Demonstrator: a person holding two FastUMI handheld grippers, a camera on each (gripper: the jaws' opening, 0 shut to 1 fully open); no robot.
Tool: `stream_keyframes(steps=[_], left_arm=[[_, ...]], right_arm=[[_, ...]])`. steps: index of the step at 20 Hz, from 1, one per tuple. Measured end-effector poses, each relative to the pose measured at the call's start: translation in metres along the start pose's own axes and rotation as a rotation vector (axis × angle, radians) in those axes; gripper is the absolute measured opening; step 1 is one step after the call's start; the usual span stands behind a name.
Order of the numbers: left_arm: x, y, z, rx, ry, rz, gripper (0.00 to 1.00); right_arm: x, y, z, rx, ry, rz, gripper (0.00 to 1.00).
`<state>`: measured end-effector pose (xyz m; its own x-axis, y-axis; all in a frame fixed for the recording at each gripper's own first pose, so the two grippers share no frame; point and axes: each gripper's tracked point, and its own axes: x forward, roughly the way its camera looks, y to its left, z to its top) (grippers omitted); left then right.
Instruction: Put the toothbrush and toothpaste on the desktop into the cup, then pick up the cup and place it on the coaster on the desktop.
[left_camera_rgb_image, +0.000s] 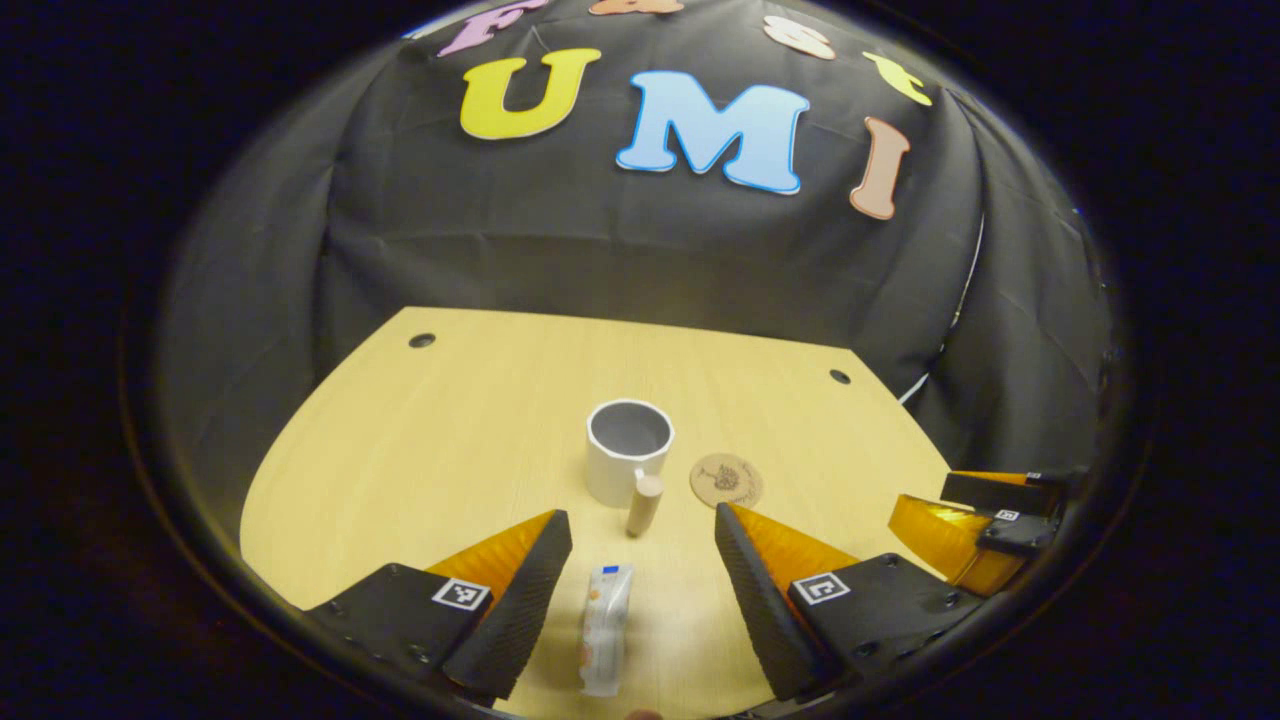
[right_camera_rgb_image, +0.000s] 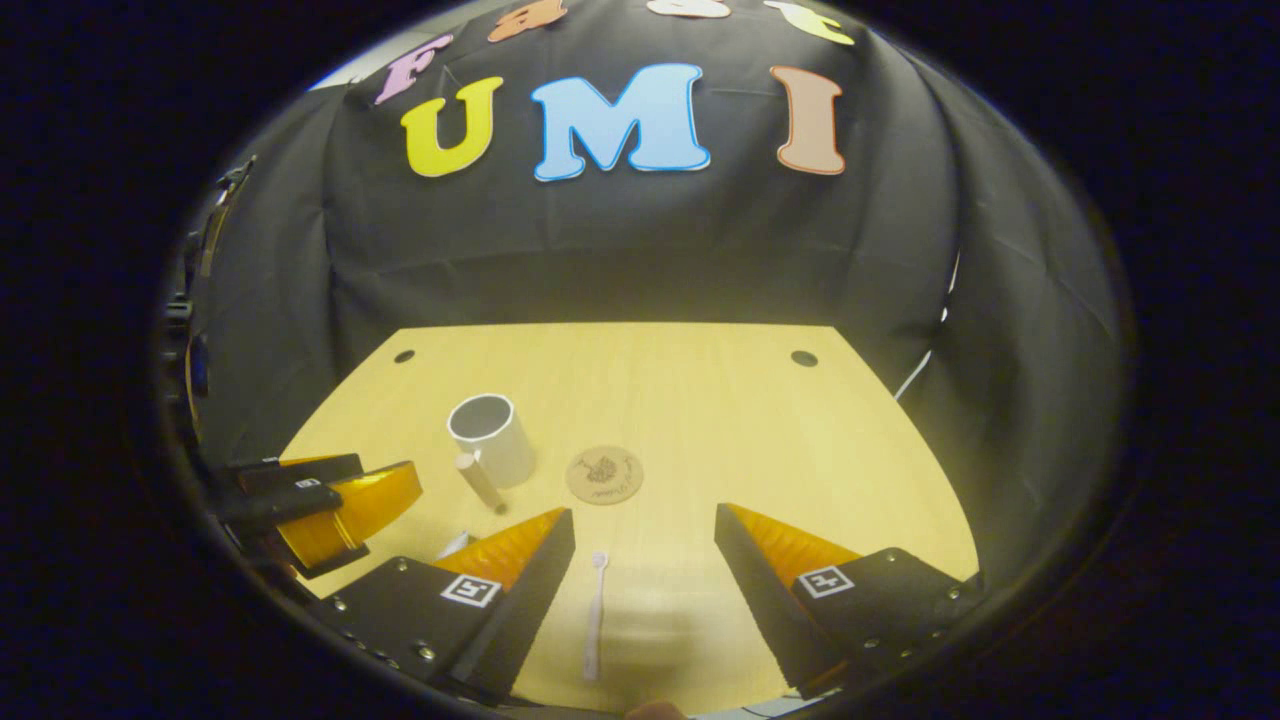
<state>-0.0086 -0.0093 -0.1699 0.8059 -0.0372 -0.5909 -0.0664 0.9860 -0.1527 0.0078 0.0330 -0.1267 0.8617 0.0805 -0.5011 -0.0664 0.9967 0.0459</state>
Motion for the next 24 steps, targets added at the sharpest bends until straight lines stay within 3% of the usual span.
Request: stream_keyframes(steps=[7, 13, 24], left_arm=[[0.013, 0.005, -0.049, -0.062, 0.238, 0.017, 0.95], [0.022, 0.011, -0.088, -0.044, 0.431, 0.036, 0.96], [0.018, -0.008, -0.108, -0.005, 0.648, 0.062, 0.97]], right_arm=[[0.018, 0.005, -0.034, -0.012, 0.155, 0.029, 0.92], [0.029, 0.01, -0.053, 0.001, 0.259, 0.052, 0.93], [0.051, 0.026, -0.117, 0.006, 0.533, 0.08, 0.93]])
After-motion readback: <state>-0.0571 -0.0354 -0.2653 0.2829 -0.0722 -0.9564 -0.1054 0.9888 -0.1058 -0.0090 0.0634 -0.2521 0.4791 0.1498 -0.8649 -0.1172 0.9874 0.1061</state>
